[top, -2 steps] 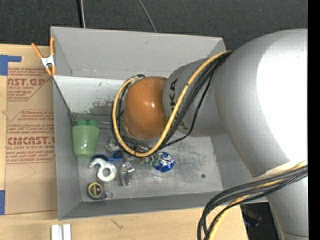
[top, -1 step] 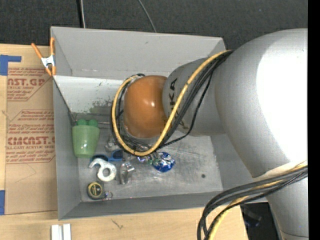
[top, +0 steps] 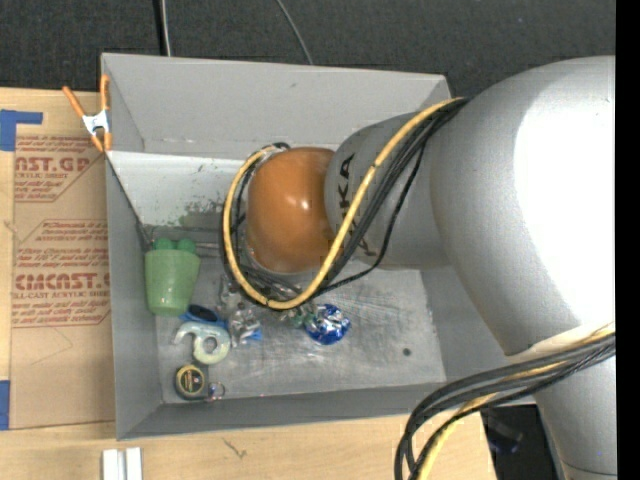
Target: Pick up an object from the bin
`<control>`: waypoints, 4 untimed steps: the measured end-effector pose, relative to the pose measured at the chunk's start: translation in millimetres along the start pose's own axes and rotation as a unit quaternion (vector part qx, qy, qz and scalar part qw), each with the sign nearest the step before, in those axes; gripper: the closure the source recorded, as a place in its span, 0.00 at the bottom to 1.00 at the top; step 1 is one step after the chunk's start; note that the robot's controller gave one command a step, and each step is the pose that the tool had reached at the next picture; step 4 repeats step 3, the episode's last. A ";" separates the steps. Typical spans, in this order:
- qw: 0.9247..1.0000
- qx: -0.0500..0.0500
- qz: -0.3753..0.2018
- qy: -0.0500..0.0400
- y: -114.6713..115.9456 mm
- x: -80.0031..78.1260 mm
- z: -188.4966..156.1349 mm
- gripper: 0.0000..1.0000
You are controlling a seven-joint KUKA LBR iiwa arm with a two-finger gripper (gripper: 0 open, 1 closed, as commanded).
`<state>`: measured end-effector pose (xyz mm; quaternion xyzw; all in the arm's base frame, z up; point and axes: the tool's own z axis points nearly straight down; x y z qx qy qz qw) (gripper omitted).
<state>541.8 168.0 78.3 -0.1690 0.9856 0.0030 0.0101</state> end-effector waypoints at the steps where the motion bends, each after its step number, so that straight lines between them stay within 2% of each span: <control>1: 1.000 0.001 0.000 0.006 0.6 -3.0 -48.9 1.00; 2: 1.000 0.001 0.000 0.008 1.0 -4.5 -74.8 1.00; 4: 1.000 0.001 0.000 0.009 1.2 -5.4 -84.7 1.00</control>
Offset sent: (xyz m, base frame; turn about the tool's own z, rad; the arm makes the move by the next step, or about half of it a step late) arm -0.0001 0.0000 0.0459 0.0000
